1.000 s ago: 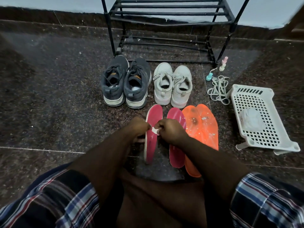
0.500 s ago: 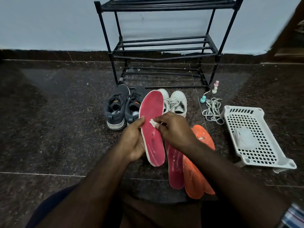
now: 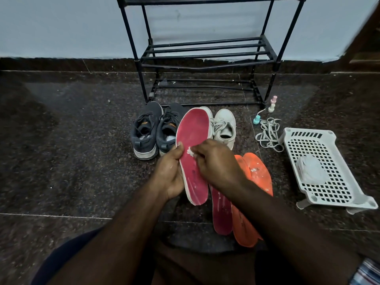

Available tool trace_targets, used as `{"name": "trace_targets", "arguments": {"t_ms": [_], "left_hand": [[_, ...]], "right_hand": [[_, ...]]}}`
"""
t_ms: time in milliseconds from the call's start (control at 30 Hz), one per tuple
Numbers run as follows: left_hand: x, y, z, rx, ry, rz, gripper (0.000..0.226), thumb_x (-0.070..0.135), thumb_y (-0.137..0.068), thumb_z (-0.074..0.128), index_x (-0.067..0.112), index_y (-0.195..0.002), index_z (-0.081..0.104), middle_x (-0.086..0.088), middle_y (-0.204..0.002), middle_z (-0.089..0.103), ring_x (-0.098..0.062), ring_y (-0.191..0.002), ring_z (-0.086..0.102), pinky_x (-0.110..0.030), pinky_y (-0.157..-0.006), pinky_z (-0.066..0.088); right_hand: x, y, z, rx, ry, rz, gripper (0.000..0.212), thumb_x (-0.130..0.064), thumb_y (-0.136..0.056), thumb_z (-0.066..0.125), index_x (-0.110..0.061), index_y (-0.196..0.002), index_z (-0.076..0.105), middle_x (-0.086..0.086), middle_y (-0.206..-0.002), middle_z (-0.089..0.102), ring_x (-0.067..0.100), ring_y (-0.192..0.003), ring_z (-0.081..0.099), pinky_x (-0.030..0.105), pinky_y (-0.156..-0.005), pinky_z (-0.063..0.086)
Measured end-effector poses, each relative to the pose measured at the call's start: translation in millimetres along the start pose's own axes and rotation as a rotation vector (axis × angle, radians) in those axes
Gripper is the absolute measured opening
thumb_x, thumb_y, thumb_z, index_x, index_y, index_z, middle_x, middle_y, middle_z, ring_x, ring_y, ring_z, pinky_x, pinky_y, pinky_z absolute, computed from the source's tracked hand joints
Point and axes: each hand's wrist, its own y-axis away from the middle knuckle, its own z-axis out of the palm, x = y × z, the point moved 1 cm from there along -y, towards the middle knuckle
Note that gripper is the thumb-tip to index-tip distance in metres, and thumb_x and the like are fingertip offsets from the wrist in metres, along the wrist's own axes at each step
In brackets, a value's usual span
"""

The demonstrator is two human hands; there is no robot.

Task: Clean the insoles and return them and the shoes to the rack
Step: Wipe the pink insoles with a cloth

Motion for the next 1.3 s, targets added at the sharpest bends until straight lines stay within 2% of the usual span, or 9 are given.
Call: {"name": "trace_targets", "arguments": {"t_ms": [100,200,367,500,633,800,1033,1167,1300], "left_hand": [[-2,0,1,0.016,0.01,-0.016,0.052,0.037,-0.103,0.046,0.0,-0.14,0.048,-0.017,-0.098,0.065,-0.027,-0.089,0.066,-0.038,-0.086,0.057],[-2,0,1,0.023,0.029,-0.009,0.053,0.036,-0.104,0.044,-0.001,-0.141,0.048,-0.018,-0.1,0.065,-0.028,-0.089,0.068,-0.038,-0.08,0.06],[-5,9,8,-0.018,0.004,0.022,0.039,0.031,-0.107,0.037,0.003,-0.122,0.061,-0.014,-0.089,0.071,-0.024,-0.079,0.071,-0.037,-0.076,0.06],[-4,10,8,0.002,0.008,-0.032,0.044,0.035,-0.106,0.037,0.001,-0.108,0.065,-0.019,-0.093,0.071,-0.028,-0.085,0.07,-0.04,-0.09,0.052],[3,7,6,0.042,0.001,-0.013,0.045,0.038,-0.106,0.039,0.001,-0.105,0.065,-0.017,-0.087,0.072,-0.027,-0.076,0.07,-0.037,-0.074,0.058],[-1,7,7,0.016,0.012,0.0,0.045,0.038,-0.106,0.037,0.004,-0.116,0.065,-0.016,-0.091,0.073,-0.026,-0.081,0.072,-0.041,-0.078,0.057],[0,6,7,0.006,0.01,-0.049,0.047,0.038,-0.106,0.038,-0.001,-0.109,0.065,-0.015,-0.09,0.07,-0.025,-0.081,0.069,-0.034,-0.079,0.058],[0,8,8,-0.008,0.016,-0.014,0.048,0.037,-0.106,0.038,0.0,-0.127,0.059,-0.017,-0.097,0.07,-0.027,-0.088,0.069,-0.037,-0.079,0.06],[-3,9,10,-0.005,0.006,-0.026,0.044,0.034,-0.105,0.038,0.0,-0.113,0.064,-0.015,-0.091,0.069,-0.025,-0.084,0.069,-0.036,-0.083,0.058]], "right_hand": [[-23,16,5,-0.115,-0.051,-0.103,0.027,-0.009,-0.08,0.056,-0.012,-0.099,0.076,0.007,-0.084,0.068,0.025,-0.079,0.063,0.037,-0.069,0.052],[-21,13,0,-0.15,-0.085,-0.119,0.03,-0.01,-0.08,0.053,-0.011,-0.099,0.076,0.008,-0.087,0.069,0.025,-0.08,0.065,0.038,-0.071,0.054],[-6,0,-5,0.008,0.031,-0.052,0.022,-0.011,-0.082,0.056,-0.007,-0.094,0.074,0.009,-0.081,0.064,0.029,-0.077,0.06,0.039,-0.07,0.051],[-14,9,3,-0.128,0.046,-0.112,0.03,-0.01,-0.077,0.052,-0.01,-0.096,0.075,0.008,-0.082,0.063,0.028,-0.078,0.059,0.039,-0.072,0.051],[-18,13,0,-0.247,-0.043,-0.144,0.034,-0.013,-0.075,0.05,-0.013,-0.097,0.077,0.007,-0.086,0.068,0.025,-0.078,0.064,0.039,-0.073,0.054],[-8,-4,-7,-0.032,0.008,-0.034,0.02,-0.008,-0.081,0.061,-0.008,-0.095,0.074,0.01,-0.084,0.066,0.029,-0.081,0.062,0.04,-0.074,0.053],[-18,9,4,-0.246,-0.005,-0.124,0.028,-0.009,-0.075,0.05,-0.01,-0.086,0.075,0.009,-0.079,0.064,0.026,-0.075,0.06,0.039,-0.07,0.051],[-10,2,-4,-0.076,-0.007,-0.031,0.022,-0.009,-0.081,0.059,-0.011,-0.095,0.075,0.008,-0.085,0.066,0.027,-0.081,0.063,0.039,-0.074,0.053],[-10,-1,0,-0.058,0.02,-0.02,0.021,-0.011,-0.08,0.055,-0.01,-0.09,0.073,0.009,-0.081,0.062,0.028,-0.077,0.06,0.04,-0.072,0.05]]}}
